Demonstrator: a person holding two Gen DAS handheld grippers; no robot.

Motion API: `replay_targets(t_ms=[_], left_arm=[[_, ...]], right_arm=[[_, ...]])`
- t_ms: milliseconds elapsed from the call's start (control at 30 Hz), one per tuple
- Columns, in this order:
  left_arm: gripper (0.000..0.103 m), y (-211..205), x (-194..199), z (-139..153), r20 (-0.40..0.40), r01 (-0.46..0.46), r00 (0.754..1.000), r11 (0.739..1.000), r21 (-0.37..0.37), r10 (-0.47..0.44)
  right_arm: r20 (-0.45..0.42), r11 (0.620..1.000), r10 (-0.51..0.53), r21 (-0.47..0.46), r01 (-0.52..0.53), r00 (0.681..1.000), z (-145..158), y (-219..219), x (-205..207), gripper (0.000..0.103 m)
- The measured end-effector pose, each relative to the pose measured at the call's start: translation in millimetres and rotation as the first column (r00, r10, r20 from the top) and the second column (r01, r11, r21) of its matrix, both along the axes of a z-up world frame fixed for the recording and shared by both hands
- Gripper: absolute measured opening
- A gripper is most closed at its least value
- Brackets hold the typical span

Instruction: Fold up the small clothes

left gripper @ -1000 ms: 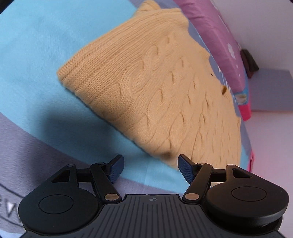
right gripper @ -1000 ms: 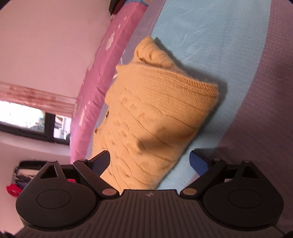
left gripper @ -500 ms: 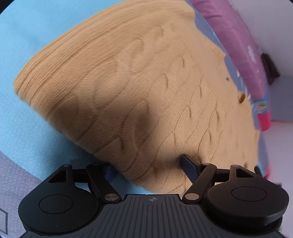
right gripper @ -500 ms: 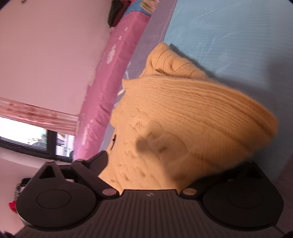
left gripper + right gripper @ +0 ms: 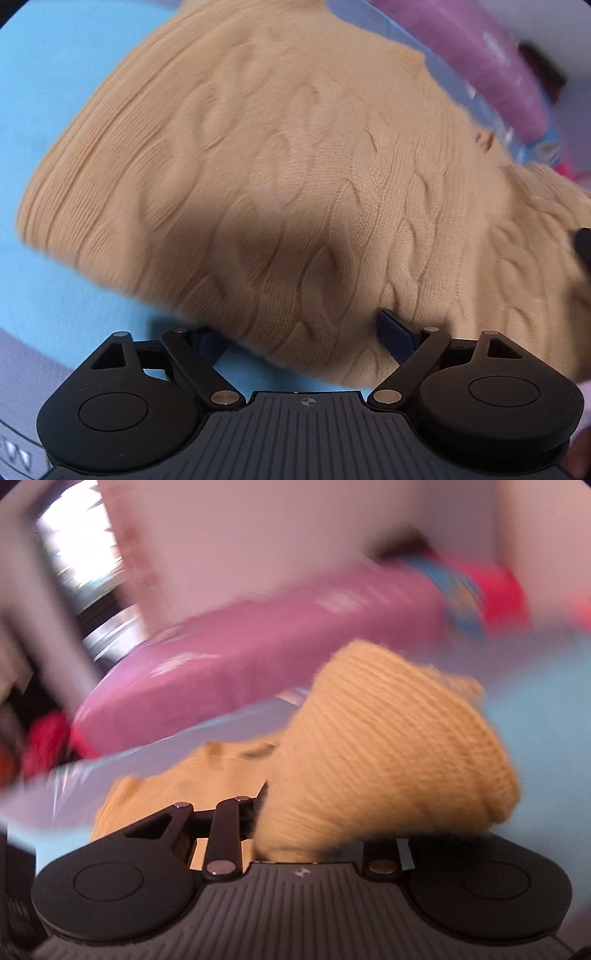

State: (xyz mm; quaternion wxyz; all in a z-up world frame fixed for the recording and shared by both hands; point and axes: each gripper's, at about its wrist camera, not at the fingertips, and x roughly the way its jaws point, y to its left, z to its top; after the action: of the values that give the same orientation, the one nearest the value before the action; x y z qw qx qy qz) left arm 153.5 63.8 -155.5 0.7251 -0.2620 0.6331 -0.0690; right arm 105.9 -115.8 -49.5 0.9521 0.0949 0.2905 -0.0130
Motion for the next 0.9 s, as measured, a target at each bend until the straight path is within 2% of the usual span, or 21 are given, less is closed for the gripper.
replay_targets(t_ms=[67,100,167,267,300,333,433,467,500,567,667,700,733,767,800,833,867,900], left_arm=[[0.103,39.4,-18.9,2.9,-0.007,-0.063,0.998,0.989,-0.136,0.063],[0.103,57.9,-30.0,6.7,0.002,-0.088,0.996,0.984,-0.158,0.089],[0.103,90.4,-51.4,16.5,0.028,-0.147,0.988,0.978,-0.151,0.153],[0.103,135.7,-79.2,28.4,0.054,-0.23,0.969,0.964,-0.135,0.239],[0.103,146.9,-85.4,31.0,0.057,-0.255,0.963,0.959,-0.123,0.264],[0.103,157.9,-92.1,32.4,0.058,-0.275,0.958,0.955,-0.11,0.282],[0.103,188.9,-111.0,34.5,0.057,-0.336,0.938,0.938,-0.085,0.341],[0.103,197.3,-118.5,33.8,0.052,-0.354,0.932,0.931,-0.091,0.359],[0.103,202.5,-122.5,33.7,0.047,-0.37,0.926,0.924,-0.097,0.376],[0.103,210.8,-130.2,34.3,0.049,-0.394,0.915,0.913,-0.11,0.401],[0.103,218.9,-135.5,37.7,0.056,-0.405,0.91,0.908,-0.105,0.412],[0.103,223.2,-137.0,39.5,0.058,-0.405,0.909,0.908,-0.111,0.413],[0.103,225.8,-138.1,41.3,0.06,-0.403,0.909,0.908,-0.114,0.412],[0.103,228.5,-136.3,44.2,0.066,-0.399,0.911,0.91,-0.114,0.408],[0.103,229.2,-135.2,47.2,0.075,-0.391,0.913,0.913,-0.114,0.401],[0.103,230.5,-137.0,51.5,0.088,-0.379,0.917,0.918,-0.115,0.39],[0.103,229.2,-134.1,54.7,0.102,-0.365,0.921,0.924,-0.114,0.377],[0.103,228.3,-131.9,57.7,0.113,-0.355,0.924,0.929,-0.108,0.366]], right_arm=[[0.06,0.982,0.125,-0.15,-0.115,0.99,9.5,37.3,-4.4,0.033],[0.081,0.962,0.188,-0.216,-0.167,0.979,11.1,56.4,-7.1,0.033],[0.098,0.913,0.297,-0.32,-0.253,0.95,6.9,92.9,-11.7,0.033],[0.043,0.792,0.449,-0.482,-0.375,0.893,-16.1,150.5,-14.4,0.033],[0.01,0.741,0.491,-0.53,-0.412,0.871,-26.9,167.4,-11.9,0.033],[-0.041,0.67,0.529,-0.593,-0.447,0.847,-40.3,182.4,-11.2,0.033],[-0.185,0.389,0.604,-0.78,-0.489,0.775,-81.7,219.9,-22.4,0.035],[-0.216,0.33,0.612,-0.805,-0.494,0.761,-90.0,225.3,-25.1,0.035],[-0.235,0.299,0.621,-0.811,-0.503,0.748,-92.9,228.3,-26.9,0.036],[-0.212,0.288,0.613,-0.837,-0.466,0.761,-88.4,231.8,-28.2,0.036],[-0.171,0.339,0.591,-0.834,-0.435,0.788,-79.9,237.4,-25.1,0.037],[-0.198,0.305,0.596,-0.84,-0.448,0.778,-86.8,241.5,-25.3,0.039],[-0.242,0.253,0.596,-0.848,-0.465,0.766,-98.9,246.1,-24.8,0.042],[-0.274,0.225,0.587,-0.849,-0.478,0.762,-109.0,249.2,-22.8,0.042],[-0.28,0.221,0.58,-0.85,-0.478,0.765,-113.0,250.3,-18.6,0.041],[-0.256,0.253,0.582,-0.845,-0.472,0.772,-107.7,248.5,-16.6,0.039],[-0.212,0.336,0.575,-0.82,-0.464,0.79,-93.1,246.2,-10.4,0.037],[-0.145,0.441,0.558,-0.782,-0.44,0.817,-74.4,239.4,-4.1,0.035]])
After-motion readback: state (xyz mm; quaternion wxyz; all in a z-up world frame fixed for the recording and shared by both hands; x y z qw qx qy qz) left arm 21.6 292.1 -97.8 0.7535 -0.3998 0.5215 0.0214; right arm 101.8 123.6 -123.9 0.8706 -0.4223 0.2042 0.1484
